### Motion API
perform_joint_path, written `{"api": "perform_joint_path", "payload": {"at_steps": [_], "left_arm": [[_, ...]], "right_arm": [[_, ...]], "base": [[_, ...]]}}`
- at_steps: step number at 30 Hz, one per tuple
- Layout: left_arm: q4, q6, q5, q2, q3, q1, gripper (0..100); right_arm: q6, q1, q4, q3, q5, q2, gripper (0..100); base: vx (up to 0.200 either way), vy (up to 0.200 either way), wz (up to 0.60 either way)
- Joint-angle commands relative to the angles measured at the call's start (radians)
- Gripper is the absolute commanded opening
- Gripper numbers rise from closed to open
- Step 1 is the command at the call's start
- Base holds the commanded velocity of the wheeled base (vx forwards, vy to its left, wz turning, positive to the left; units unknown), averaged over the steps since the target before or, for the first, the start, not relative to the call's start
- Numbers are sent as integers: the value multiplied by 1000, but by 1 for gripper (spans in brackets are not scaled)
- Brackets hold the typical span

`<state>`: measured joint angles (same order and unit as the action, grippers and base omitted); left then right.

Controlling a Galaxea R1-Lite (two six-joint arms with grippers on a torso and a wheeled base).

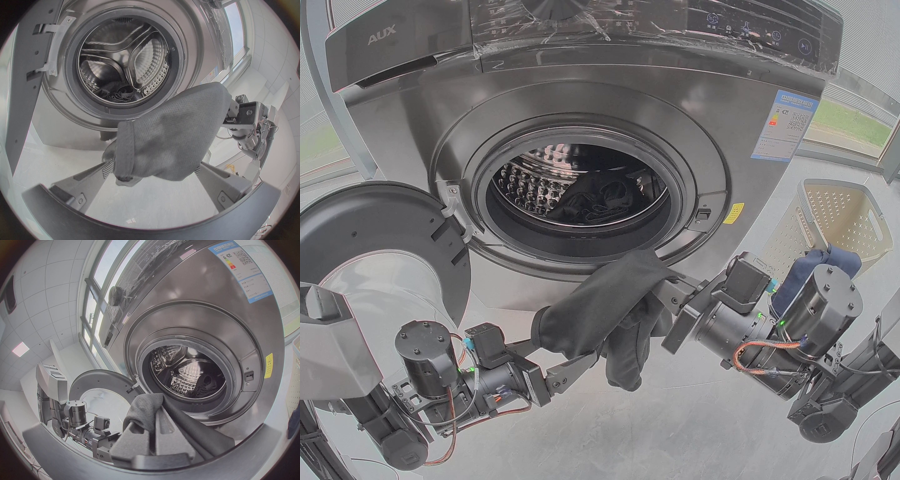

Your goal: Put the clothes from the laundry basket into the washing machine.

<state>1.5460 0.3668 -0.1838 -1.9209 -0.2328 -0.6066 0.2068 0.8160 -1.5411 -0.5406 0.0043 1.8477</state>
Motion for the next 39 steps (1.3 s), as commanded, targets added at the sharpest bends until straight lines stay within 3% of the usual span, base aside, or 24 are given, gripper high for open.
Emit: {"api": "perform_joint_path", "payload": {"at_steps": [1,6,15,17,18,20,32,39], "left_arm": [[0,1,0,-21,7,1,100],[0,-11,1,-38,3,1,100],[0,-17,0,-83,10,1,100],[0,-52,0,-133,-5,7,100],[0,-52,0,-133,-5,7,100],[2,-81,0,-178,-39,27,100],[2,-95,4,-306,-207,34,100],[3,-95,41,-366,-298,53,100]], "right_arm": [[0,-8,-1,-9,-1,-8,0],[0,-9,-1,-16,-40,-4,0],[5,-8,-1,-47,-43,-1,0],[5,-8,-1,-58,-43,1,0],[5,-8,-1,-58,-43,1,0],[5,-3,-1,-61,-41,-1,0],[5,9,-1,-55,-44,-1,0],[5,9,-1,-48,-44,-4,0]], "base": [[0,0,0],[0,0,0],[0,0,0],[0,0,0],[0,0,0],[0,0,0],[0,0,0],[0,0,0]]}}
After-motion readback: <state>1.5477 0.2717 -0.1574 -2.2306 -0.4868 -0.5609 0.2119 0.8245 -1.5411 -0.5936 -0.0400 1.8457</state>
